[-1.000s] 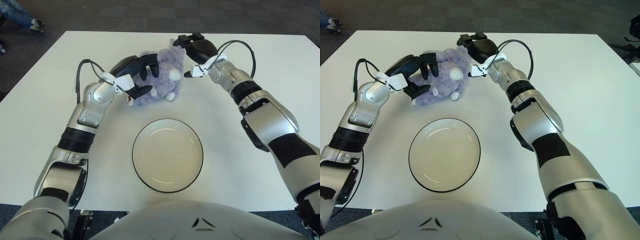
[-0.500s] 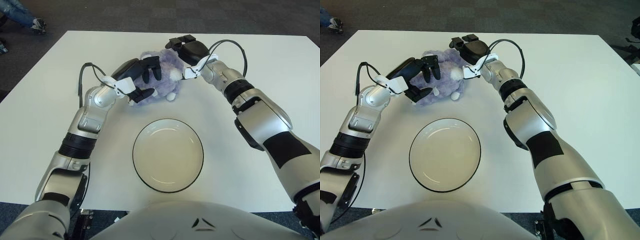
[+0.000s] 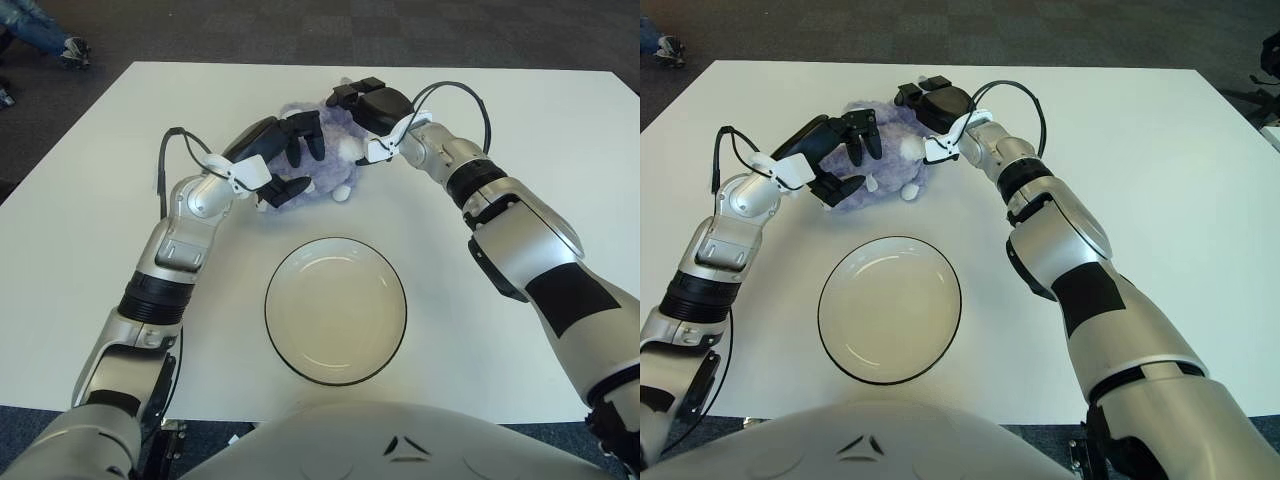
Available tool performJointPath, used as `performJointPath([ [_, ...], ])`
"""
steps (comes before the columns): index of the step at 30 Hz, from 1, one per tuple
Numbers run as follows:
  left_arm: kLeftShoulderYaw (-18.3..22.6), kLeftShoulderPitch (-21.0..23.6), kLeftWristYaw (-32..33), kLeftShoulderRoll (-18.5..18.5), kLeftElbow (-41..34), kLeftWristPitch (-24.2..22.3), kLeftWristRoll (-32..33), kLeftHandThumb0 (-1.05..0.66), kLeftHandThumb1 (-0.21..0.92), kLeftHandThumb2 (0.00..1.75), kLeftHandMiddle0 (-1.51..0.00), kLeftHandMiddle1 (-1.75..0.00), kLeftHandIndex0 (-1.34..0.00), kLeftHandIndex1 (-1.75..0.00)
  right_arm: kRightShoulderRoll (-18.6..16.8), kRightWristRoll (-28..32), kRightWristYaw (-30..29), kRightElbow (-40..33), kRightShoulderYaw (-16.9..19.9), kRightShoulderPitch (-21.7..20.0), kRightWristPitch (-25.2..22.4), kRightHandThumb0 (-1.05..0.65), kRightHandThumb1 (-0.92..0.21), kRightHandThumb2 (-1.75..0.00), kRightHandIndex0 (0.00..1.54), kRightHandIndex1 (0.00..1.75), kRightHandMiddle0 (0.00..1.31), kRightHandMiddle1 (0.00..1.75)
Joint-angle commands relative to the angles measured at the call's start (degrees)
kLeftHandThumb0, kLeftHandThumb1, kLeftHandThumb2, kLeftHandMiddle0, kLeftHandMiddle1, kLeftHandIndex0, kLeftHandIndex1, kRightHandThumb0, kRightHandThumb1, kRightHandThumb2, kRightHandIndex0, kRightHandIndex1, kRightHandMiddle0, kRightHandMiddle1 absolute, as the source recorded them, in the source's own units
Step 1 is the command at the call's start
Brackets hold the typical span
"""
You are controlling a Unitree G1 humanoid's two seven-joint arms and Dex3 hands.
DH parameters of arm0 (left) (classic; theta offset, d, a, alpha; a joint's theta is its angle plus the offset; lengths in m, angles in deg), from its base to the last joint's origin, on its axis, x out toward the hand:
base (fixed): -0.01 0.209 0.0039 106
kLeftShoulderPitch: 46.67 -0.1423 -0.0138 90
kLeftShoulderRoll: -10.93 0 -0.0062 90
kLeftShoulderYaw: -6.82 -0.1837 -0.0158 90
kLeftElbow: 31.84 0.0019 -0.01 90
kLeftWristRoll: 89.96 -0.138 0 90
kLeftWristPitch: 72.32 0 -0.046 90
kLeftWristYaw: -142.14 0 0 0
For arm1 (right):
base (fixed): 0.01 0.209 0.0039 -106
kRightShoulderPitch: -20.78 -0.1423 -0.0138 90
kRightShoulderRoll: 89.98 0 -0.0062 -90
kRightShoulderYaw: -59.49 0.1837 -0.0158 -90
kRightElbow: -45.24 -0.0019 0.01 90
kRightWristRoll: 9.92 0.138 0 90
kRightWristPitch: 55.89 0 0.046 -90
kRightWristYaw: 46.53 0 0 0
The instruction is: Put the doll into the plate.
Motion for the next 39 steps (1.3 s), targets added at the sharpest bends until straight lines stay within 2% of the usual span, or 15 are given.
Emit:
performJointPath([
  [1, 0.54, -1.04, 0.77, -0.35, -1.27, -0.46, -0.52, -0.01, 0.15, 1.51, -0.62, -1.75, -0.61, -1.75, -0.71, 0.11, 1.82, -0.12, -0.27, -0.08, 0.81, -0.29, -0.23, -1.11, 0.03, 0.25, 0.00, 0.76],
  [12, 1.02, -1.04, 1.27, -1.29, -2.36, -0.39, -0.42, -0.01, 0.15, 1.51, -0.62, -1.75, -0.60, -1.75, -0.47, -3.13, 3.07, 0.23, -4.13, 0.58, 1.95, -0.16, -0.21, -1.17, 0.08, 0.27, 0.00, 0.64],
  [19, 1.18, -1.22, 1.39, -1.43, -2.82, -1.27, -0.68, -0.01, 0.16, 1.50, -0.62, -1.75, -0.60, -1.75, -0.19, -5.17, 5.14, 0.72, -6.81, -0.24, 2.19, -0.11, -0.19, -1.20, 0.11, 0.29, 0.00, 0.64],
  [23, 1.33, -1.43, 0.92, -1.69, -3.27, -2.77, 0.04, -0.01, 0.16, 1.51, -0.62, -1.75, -0.60, -1.75, -0.51, -6.32, 7.21, 1.02, -8.35, -0.45, 2.26, -0.06, -0.17, -1.24, 0.14, 0.32, 0.00, 0.70],
  [28, 1.19, -1.24, 1.57, -1.33, -3.35, -2.40, -0.81, -0.01, 0.15, 1.51, -0.62, -1.75, -0.61, -1.75, -1.16, -6.42, 8.40, 1.10, -9.25, -0.13, 2.15, -0.05, -0.16, -1.25, 0.17, 0.35, 0.00, 0.78],
  [31, 1.14, -1.07, 1.78, -1.35, -3.21, -2.03, -1.08, -0.01, 0.15, 1.51, -0.62, -1.75, -0.61, -1.75, -1.46, -6.17, 8.78, 1.11, -9.48, 0.15, 2.28, -0.05, -0.14, -1.27, 0.17, 0.45, 0.00, 0.87],
  [39, 1.23, -1.33, 1.17, -1.60, -3.81, -3.20, -0.39, -0.01, 0.15, 1.51, -0.62, -1.75, -0.61, -1.75, -2.21, -5.77, 8.51, 1.23, -9.86, 1.35, 1.94, -0.01, -0.12, -1.31, 0.14, 0.64, 0.00, 0.92],
])
